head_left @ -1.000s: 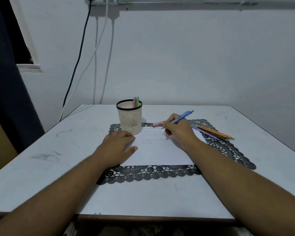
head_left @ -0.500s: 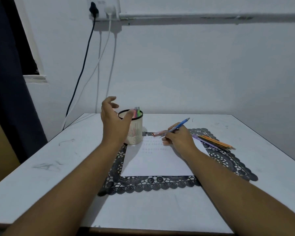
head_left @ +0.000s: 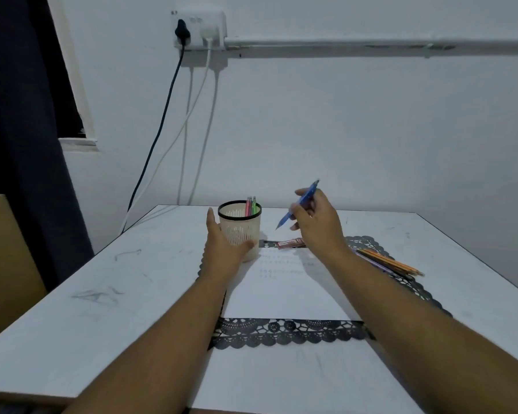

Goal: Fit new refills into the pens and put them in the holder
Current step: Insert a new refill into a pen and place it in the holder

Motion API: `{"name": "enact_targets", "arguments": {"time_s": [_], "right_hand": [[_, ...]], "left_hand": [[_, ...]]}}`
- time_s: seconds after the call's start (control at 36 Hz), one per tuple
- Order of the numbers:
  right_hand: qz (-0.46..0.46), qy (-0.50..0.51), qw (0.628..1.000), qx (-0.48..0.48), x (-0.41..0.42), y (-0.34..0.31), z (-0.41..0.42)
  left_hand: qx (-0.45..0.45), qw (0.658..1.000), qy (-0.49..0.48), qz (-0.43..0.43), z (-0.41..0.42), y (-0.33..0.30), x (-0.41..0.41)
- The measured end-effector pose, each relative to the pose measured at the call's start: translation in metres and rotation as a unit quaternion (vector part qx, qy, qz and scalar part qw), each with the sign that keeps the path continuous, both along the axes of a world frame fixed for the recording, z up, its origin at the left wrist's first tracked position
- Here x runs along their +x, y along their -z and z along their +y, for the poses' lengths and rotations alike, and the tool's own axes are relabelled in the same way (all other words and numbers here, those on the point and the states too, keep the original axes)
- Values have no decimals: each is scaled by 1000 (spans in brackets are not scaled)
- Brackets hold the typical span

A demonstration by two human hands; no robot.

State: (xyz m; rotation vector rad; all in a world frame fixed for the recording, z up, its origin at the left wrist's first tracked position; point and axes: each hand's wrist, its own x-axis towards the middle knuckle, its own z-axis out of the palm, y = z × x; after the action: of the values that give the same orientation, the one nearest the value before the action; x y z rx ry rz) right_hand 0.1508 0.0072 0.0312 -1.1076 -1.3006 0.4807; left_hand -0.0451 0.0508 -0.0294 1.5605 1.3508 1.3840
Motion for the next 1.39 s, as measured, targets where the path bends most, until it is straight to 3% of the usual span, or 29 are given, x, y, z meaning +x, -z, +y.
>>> {"name": "enact_targets", "arguments": {"time_s": [0.14, 0.33, 0.44, 0.69, 0.94, 1.17, 1.39], "right_hand": [[-21, 4, 997, 79, -9, -40, 11], [-171, 16, 980, 96, -41, -69, 30], [-258, 21, 964, 58, -56, -69, 40], [-349, 40, 935, -47, -61, -51, 58], [-361, 42, 930, -61, -55, -37, 65], [-277, 26, 960, -26, -60, -46, 63], [-390, 18, 920, -44, -70, -36, 61]], "left_hand": [[6, 1000, -7, 5, 8, 6, -2], [32, 999, -8, 9, 9, 9, -3], [42, 999, 2, 5, 7, 9, -2], [34, 999, 7, 12, 11, 11, -5], [39, 999, 14, 5, 10, 13, -5], [41, 999, 19, 4, 12, 14, -6], [44, 999, 31, -4, 10, 15, -6]]}}
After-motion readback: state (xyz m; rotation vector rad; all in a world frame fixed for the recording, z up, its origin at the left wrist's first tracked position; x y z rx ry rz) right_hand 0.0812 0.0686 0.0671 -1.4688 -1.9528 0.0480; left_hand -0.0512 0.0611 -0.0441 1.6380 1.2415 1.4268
